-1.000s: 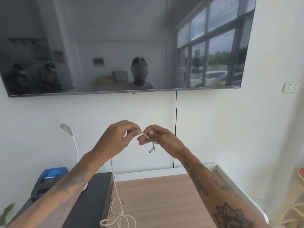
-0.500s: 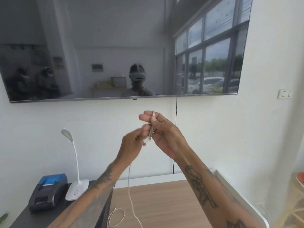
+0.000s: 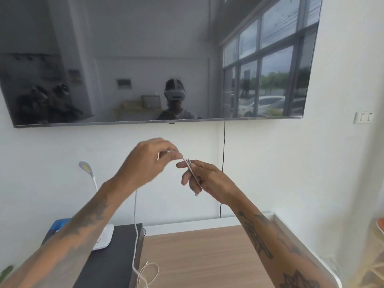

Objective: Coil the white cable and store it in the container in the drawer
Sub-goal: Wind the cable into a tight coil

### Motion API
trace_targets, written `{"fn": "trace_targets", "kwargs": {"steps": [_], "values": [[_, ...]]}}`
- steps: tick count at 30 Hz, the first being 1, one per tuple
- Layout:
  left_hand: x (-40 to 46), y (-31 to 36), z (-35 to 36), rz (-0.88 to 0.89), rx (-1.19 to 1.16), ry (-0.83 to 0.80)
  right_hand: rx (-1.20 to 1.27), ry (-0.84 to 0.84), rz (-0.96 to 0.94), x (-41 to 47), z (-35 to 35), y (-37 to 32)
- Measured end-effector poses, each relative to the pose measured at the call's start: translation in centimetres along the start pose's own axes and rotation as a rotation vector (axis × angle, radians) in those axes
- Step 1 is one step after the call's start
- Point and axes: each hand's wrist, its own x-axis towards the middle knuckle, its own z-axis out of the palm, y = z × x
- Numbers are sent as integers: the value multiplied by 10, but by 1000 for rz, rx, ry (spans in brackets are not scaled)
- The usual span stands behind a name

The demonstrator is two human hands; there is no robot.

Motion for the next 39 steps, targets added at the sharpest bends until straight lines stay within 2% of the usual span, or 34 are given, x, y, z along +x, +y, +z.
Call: {"fn": "trace_targets", "kwargs": {"steps": [3, 7, 9, 12, 14, 17, 19, 23, 25, 27, 29, 34, 39], "values": [[19, -8, -4, -57, -58, 21, 96, -27, -30, -4, 17, -7], [24, -8, 17, -234, -335, 144, 277, -92, -131, -7, 23, -25], [14, -6, 37, -344, -458, 127, 322, -116, -192, -7, 23, -32], [-17, -1, 73, -397, -423, -18, 442, -116, -264, -3, 18, -40], [-42, 7, 93, -444, -485, -176, 485, -84, -289, 3, 11, -43], [-69, 18, 106, -456, -426, -532, 416, 12, -278, 13, -4, -37], [-71, 22, 98, -381, -299, -635, 311, 85, -225, 17, -14, -28], [-35, 23, 48, -170, -147, -390, 119, 135, -85, 15, -25, -8], [-8, 22, 20, -40, -64, -252, 56, 80, -23, 11, -21, -1], [14, 19, 1, 4, 15, -184, 62, 7, -22, 8, -11, 1], [31, 16, -6, -19, 30, -155, 116, -19, -47, 5, 0, -1], [49, 5, 2, -156, -239, -31, 186, 45, -91, 5, 9, -13], [43, -4, 27, -288, -454, 10, 236, -11, -174, 0, 7, -17]]}}
